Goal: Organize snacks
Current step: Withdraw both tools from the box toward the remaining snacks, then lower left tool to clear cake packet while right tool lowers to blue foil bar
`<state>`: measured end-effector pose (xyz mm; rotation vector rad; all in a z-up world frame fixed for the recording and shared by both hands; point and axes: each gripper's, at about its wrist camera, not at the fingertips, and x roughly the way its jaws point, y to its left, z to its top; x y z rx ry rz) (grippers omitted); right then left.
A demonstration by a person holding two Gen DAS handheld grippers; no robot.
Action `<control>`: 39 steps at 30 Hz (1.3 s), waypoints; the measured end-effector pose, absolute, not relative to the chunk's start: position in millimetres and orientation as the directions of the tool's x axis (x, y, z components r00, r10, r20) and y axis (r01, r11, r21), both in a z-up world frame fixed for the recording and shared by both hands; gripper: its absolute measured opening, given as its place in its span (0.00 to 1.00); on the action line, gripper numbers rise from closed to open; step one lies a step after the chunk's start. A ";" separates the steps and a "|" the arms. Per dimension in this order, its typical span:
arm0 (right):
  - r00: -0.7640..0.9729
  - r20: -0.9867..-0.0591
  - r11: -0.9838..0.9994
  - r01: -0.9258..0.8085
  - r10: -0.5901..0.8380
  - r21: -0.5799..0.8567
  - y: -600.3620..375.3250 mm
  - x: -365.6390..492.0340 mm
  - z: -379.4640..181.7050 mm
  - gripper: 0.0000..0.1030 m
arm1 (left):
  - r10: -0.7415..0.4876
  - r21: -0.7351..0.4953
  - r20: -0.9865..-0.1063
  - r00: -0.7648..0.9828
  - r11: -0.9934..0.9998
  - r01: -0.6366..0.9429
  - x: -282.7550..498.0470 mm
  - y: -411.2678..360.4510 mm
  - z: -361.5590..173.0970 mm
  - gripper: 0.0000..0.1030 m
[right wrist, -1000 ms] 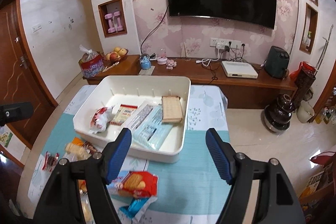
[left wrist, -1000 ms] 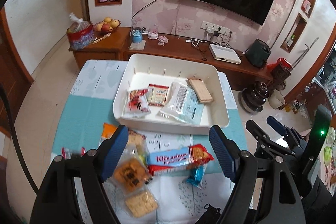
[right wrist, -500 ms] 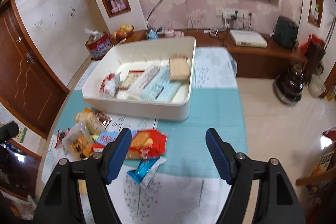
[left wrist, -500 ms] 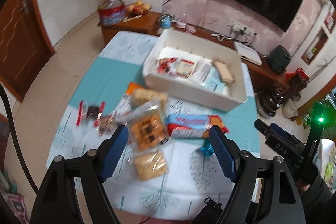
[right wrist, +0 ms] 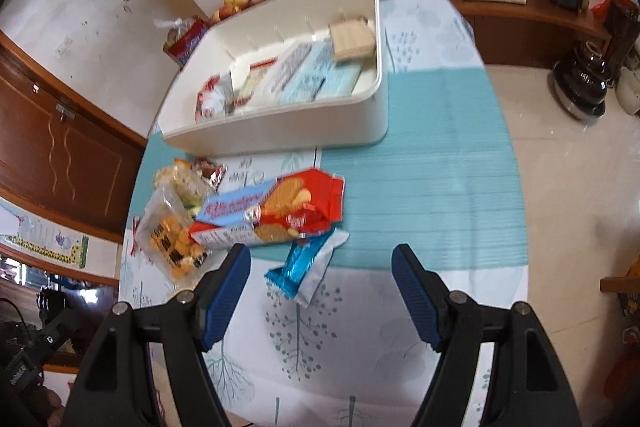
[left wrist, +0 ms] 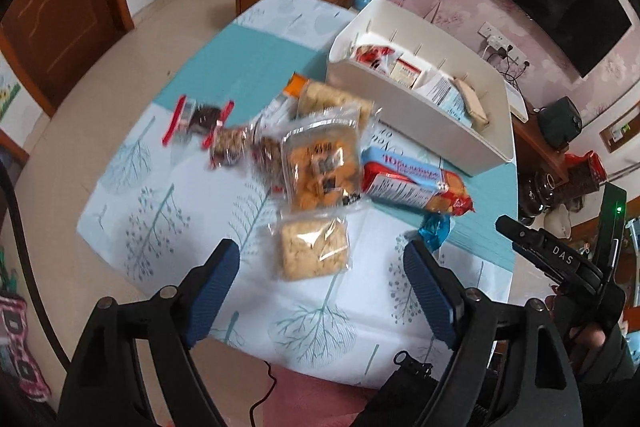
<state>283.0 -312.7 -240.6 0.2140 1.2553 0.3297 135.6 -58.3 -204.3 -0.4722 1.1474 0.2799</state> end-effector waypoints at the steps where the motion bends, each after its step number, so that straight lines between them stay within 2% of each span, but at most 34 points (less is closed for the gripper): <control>1: 0.261 -0.897 0.934 -0.129 0.357 0.334 -311.5 282.9 -242.4 0.71 | -0.032 -0.218 -0.924 0.382 0.864 -0.454 135.5 -57.7 -209.6 0.82; 17: 0.070 -0.948 0.944 -0.139 0.310 0.299 -299.8 289.7 -288.9 0.71 | -0.180 -0.293 -0.952 0.247 0.764 -0.575 145.2 -49.8 -305.7 0.83; 27: 0.030 -0.932 0.925 -0.138 0.362 0.354 -291.3 292.8 -303.1 0.71 | -0.224 -0.275 -0.961 0.159 0.791 -0.547 174.4 -59.2 -345.6 0.83; 39: -0.013 -0.949 0.944 -0.104 0.314 0.313 -271.3 305.8 -321.5 0.71 | -0.244 -0.207 -0.970 -0.002 0.827 -0.523 214.9 -63.7 -373.7 0.85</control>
